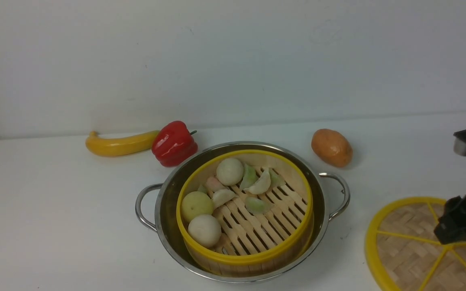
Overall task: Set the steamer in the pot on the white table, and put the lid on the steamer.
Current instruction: 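Move the gripper down to the bamboo steamer lid and grasp its center knob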
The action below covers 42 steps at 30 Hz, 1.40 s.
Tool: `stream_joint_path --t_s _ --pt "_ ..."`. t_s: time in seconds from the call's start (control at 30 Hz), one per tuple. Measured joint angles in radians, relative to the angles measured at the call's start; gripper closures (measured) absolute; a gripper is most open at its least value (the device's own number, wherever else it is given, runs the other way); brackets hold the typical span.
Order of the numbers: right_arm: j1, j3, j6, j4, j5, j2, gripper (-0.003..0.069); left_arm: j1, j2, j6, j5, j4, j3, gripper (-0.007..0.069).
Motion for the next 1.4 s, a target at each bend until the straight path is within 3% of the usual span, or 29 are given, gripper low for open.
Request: stream_joint_path --t_s 0.3,1.4 --pt "0.0 -0.009 0.025 -0.073 -0.06 0.072 0.0339 0.0 0.0 0.0 0.0 0.0 0.0 0.0246" --pt "0.0 -0.01 0.029 -0.08 -0.076 0.152 0.0359 0.0 0.0 0.0 0.0 -0.001 0.0 0.0246"
